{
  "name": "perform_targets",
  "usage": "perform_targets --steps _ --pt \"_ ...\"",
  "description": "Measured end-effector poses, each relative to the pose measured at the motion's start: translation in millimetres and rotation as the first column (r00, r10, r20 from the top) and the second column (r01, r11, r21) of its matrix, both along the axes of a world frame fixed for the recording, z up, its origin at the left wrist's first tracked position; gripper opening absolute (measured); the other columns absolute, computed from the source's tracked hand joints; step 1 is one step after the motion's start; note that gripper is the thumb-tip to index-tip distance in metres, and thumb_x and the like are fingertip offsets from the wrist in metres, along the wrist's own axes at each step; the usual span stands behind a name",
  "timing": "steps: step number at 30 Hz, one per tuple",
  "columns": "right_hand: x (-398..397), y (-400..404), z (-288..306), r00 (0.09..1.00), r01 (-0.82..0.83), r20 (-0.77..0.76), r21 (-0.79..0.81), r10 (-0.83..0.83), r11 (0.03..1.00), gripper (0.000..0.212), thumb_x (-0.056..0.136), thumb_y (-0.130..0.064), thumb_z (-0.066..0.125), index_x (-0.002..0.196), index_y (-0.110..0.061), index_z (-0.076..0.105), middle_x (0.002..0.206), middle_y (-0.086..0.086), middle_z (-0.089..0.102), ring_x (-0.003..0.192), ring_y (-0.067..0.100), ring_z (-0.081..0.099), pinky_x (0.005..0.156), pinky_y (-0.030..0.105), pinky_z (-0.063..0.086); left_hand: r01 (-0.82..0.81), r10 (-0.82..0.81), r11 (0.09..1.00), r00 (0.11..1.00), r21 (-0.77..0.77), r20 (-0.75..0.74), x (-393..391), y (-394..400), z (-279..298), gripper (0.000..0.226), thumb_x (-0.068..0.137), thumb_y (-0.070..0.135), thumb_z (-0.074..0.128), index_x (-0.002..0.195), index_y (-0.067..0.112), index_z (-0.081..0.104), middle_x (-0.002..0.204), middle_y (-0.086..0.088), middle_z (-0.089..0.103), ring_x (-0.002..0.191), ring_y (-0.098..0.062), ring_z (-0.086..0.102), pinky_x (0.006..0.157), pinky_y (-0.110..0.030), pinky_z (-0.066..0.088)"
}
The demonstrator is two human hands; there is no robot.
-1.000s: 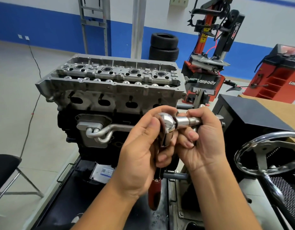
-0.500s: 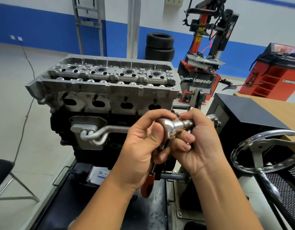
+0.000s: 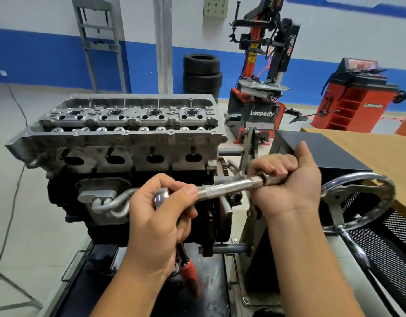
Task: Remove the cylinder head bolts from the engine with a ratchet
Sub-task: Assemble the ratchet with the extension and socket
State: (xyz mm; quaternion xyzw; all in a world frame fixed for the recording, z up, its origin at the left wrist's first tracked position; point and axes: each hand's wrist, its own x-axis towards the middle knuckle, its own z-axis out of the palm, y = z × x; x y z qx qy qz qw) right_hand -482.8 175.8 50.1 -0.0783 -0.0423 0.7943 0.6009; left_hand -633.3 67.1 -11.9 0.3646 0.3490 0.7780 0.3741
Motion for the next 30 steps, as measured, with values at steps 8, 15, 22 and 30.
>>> perform_targets --steps 8,15,22,30 --pt "-2 -6 -3 0.998 -0.063 -0.001 0.257 0.066 0.964 0.063 0.104 -0.044 0.049 0.048 -0.021 0.033 0.042 -0.008 0.029 0.034 0.009 0.028 0.044 0.022 0.031 0.033 -0.022 0.995 0.994 -0.098 0.112 9 -3 0 0.021 0.073 0.02 0.077 0.067 0.018 0.056 0.058 -0.014 0.051 0.034 -0.013 0.028 0.043 -0.015 0.026" --pt "-9 -4 -14 0.996 -0.088 0.06 0.383 0.07 0.919 0.062 0.104 -0.038 0.046 0.046 -0.022 0.031 0.041 -0.008 0.026 0.033 0.009 0.026 0.053 0.026 0.034 0.056 -0.029 0.98 0.99 -0.192 0.139 13 -3 -1 0.026 0.076 0.022 0.073 0.061 0.021 0.053 0.058 -0.009 0.048 0.036 -0.012 0.027 0.043 -0.014 0.023" --pt "-16 -7 -25 0.992 -0.126 0.032 0.325 0.123 0.937 0.059 0.104 -0.037 0.046 0.047 -0.022 0.035 0.041 -0.008 0.03 0.033 0.008 0.029 0.059 0.029 0.039 0.016 0.01 0.982 0.991 -0.19 0.131 21 -1 -5 0.023 0.076 0.022 0.073 0.066 0.016 0.054 0.057 -0.012 0.047 0.035 -0.012 0.026 0.042 -0.014 0.024" --pt "-35 -34 -19 0.685 -0.241 0.724 0.334 -0.084 0.911 0.04 0.097 -0.056 0.055 0.105 -0.017 0.061 0.079 0.011 0.069 0.066 0.025 0.064 0.061 0.037 0.055 -0.183 0.197 0.978 0.966 -0.097 0.168 21 -3 7 0.019 0.08 0.022 0.074 0.067 0.018 0.06 0.06 -0.009 0.052 0.041 -0.014 0.035 0.041 -0.021 0.027"
